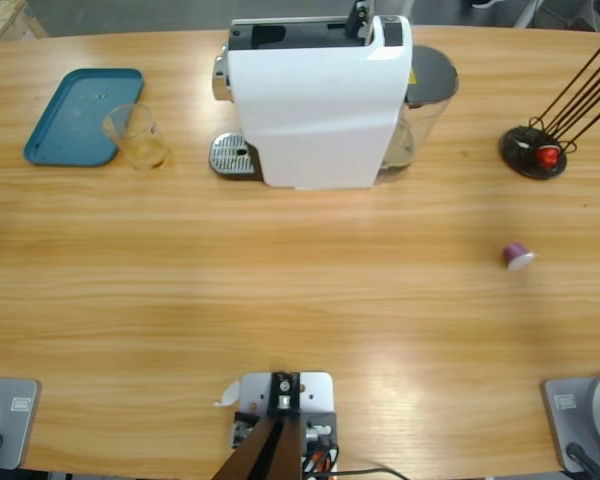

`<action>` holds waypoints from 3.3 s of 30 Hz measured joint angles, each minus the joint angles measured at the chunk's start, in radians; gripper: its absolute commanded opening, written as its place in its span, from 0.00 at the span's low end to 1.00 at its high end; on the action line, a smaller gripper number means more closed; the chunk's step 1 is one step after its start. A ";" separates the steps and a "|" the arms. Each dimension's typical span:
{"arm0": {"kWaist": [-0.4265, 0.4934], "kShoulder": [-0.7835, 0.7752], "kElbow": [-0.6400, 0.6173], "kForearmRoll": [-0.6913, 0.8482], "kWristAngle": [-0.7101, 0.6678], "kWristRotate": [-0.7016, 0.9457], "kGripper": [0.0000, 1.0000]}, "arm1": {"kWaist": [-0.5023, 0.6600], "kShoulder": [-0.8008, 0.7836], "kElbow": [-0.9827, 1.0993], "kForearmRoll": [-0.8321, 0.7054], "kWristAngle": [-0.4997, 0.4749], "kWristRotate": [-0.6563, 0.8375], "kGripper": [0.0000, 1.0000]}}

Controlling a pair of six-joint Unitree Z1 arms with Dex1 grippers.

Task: Pour coffee

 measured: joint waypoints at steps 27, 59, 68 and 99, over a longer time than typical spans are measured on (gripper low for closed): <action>0.000 0.011 0.000 -0.008 -0.025 0.000 0.90 | 0.404 0.118 -0.050 0.250 0.131 -0.703 0.76; 0.000 0.011 0.001 -0.008 -0.025 0.000 0.90 | 0.376 0.374 -0.038 0.171 0.074 -0.349 0.81; 0.000 0.011 0.001 -0.008 -0.025 0.000 0.90 | 0.376 0.458 -0.065 0.214 0.095 -0.463 0.90; 0.000 0.011 0.001 -0.009 -0.025 0.000 0.90 | 0.374 0.503 -0.047 0.219 0.161 -1.040 0.89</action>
